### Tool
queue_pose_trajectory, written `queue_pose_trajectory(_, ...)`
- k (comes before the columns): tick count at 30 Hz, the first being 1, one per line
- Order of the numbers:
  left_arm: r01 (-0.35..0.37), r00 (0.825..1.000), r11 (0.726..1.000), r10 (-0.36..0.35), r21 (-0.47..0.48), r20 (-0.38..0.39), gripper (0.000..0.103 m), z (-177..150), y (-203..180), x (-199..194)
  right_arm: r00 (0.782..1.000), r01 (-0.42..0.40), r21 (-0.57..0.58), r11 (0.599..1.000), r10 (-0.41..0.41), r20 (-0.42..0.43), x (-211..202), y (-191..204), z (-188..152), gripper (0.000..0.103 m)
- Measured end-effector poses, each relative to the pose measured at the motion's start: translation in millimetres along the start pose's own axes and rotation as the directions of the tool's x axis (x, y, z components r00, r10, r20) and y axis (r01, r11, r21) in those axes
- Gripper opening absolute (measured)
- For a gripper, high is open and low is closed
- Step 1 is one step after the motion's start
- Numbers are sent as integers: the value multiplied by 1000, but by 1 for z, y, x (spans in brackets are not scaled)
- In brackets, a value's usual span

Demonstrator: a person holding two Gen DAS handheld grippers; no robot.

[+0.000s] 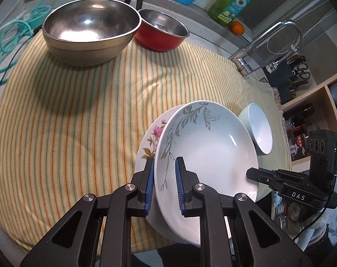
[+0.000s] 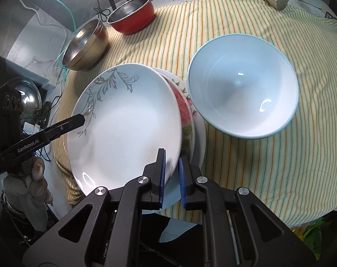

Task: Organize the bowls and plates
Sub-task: 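Lower the leaf-pattern plate onto the rose-pattern plate stack, then open both grippers and release the leaf-pattern plate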

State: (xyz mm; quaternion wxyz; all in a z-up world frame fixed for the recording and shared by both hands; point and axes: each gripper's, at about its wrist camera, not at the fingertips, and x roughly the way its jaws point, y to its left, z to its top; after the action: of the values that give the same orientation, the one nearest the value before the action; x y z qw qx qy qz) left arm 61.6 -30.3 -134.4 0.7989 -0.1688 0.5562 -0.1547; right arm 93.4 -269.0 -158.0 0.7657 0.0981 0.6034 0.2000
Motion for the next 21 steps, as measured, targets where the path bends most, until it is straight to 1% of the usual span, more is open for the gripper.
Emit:
queue_pose_trajectory(8, -25, 1000, 999, 25, 28, 3, 16, 0, -5, 0, 1000, 14, -6, 1000, -14, 8, -5, 0, 0, 13)
queue_pose_trajectory(11, -25, 1000, 999, 25, 34, 4, 16, -1, -6, 1, 1000, 17, -13, 1000, -17, 14, -8, 0, 0, 19)
queue_pose_trajectory(12, -22, 1000, 999, 22, 36, 3, 16, -1, -6, 1, 1000, 27, -17, 999, -27, 14, -8, 1, 0, 23)
queue_pose_trajectory(13, -21, 1000, 999, 20, 38, 3, 16, -1, -7, 1, 999, 33, -25, 999, -32, 16, -8, 1, 0, 24)
queue_pose_trajectory(15, -29, 1000, 999, 28, 43, 6, 16, 0, -8, 1, 999, 40, -35, 999, -39, 14, -8, 3, -1, 24)
queue_pose_trajectory(21, -20, 1000, 999, 20, 33, 4, 16, 1, -6, 0, 997, 78, -68, 995, -77, 19, -7, 9, -2, 24)
